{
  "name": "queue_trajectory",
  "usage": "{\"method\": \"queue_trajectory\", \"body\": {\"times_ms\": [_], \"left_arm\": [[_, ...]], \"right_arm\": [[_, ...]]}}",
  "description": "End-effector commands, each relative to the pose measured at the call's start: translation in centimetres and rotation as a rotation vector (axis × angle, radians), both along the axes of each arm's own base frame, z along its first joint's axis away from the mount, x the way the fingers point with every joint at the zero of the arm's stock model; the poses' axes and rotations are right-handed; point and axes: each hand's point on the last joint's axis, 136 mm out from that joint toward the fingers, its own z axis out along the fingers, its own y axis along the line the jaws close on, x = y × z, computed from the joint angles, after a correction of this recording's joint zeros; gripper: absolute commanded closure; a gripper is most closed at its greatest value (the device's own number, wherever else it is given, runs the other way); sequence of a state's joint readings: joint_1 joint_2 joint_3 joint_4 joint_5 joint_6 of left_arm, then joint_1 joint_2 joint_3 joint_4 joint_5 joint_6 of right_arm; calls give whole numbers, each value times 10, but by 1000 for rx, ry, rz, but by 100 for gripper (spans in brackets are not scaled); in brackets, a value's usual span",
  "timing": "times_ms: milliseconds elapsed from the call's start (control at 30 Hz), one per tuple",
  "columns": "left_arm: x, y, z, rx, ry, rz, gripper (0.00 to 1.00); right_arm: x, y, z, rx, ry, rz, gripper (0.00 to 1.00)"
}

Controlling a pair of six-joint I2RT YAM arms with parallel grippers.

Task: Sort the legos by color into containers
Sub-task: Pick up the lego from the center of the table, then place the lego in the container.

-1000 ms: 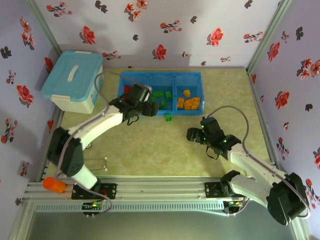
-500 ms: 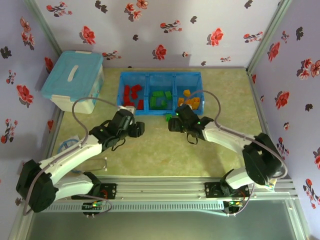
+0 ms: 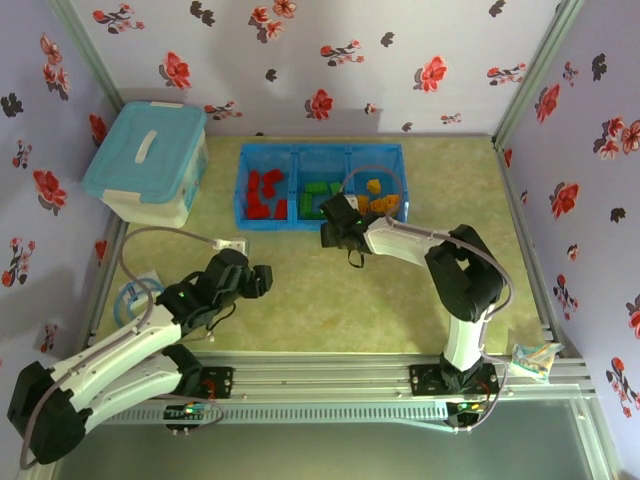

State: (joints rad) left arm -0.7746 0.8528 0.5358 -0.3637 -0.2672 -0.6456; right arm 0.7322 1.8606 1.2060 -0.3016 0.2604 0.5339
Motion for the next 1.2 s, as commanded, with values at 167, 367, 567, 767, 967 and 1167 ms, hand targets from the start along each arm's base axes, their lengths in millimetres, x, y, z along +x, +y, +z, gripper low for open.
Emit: {"method": "queue_trajectory", "body": {"times_ms": [167, 367, 567, 767, 967, 1167], "left_arm": [[-4, 10, -4, 20, 0, 34, 33], [-2, 11, -4, 28, -5, 38, 34], [-2, 13, -4, 36, -6, 41, 35], [-4, 17, -3, 47, -13, 47, 36], [-9, 16, 17, -12, -77, 28, 37], [-18, 27, 40, -55, -134, 35, 35]], "right_arm": [[9, 3, -13, -85, 11, -9, 45], [5, 12, -17, -114, 3, 8, 64], [-2, 16, -4, -112, -24, 22, 76], [-1, 24, 49, -70, -115, 47, 78], [17, 29, 100, -86, -210, 63, 77], [43, 34, 114, -109, -221, 69, 77]]}}
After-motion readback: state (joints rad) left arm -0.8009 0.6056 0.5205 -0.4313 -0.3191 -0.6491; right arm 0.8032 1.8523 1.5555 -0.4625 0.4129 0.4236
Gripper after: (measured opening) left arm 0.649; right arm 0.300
